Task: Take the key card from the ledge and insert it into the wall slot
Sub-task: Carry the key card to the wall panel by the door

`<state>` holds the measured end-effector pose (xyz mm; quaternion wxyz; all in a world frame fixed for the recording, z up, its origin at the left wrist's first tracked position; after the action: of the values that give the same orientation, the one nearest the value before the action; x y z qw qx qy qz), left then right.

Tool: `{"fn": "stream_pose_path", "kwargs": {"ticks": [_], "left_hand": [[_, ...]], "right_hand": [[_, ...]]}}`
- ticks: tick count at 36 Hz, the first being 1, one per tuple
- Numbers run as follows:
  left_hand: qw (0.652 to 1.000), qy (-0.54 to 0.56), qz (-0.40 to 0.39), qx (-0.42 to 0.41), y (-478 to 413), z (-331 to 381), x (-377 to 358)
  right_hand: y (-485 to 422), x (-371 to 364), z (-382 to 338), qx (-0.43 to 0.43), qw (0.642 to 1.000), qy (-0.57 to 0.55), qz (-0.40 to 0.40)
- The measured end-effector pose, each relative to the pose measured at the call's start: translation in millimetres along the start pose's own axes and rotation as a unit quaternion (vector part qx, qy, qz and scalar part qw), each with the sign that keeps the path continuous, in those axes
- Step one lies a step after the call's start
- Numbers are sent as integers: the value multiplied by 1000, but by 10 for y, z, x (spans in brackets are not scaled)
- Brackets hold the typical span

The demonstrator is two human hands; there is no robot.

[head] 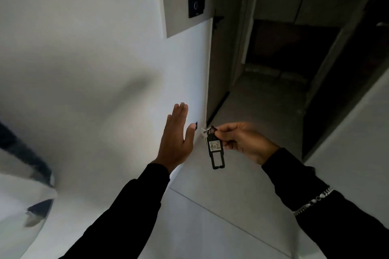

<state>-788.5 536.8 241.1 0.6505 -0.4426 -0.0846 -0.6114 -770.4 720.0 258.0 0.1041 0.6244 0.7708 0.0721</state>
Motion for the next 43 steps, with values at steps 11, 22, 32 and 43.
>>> {"fn": "stream_pose_path", "kwargs": {"ticks": [11, 22, 32, 43], "left_hand": [[999, 33, -25, -18, -1329, 185, -1180], [1000, 10, -2, -11, -2550, 688, -2305], [1000, -6, 25, 8, -3416, 627, -2971], [996, -19, 90, 19, -4588, 154, -3360]], "right_hand": [[-787, 1398, -296, 17, 999, -17, 45], [-1520, 2964, -806, 29, 1000, -3, 10], [-2534, 3856, -1170, 37, 999, -9, 8], [-3975, 4173, -1632, 44, 997, 20, -54]]}}
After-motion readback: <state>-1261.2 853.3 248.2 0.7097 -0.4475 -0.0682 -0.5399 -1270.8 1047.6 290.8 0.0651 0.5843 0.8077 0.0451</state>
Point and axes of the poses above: each hand's wrist, its own y-axis away from the middle knuckle, its own x-axis out of the back of the hand, z = x × y, the point moved 5 cm from there along -y, towards the middle knuckle, and after that the axes turned 6 degrees about -y, right-handed, at the moved point
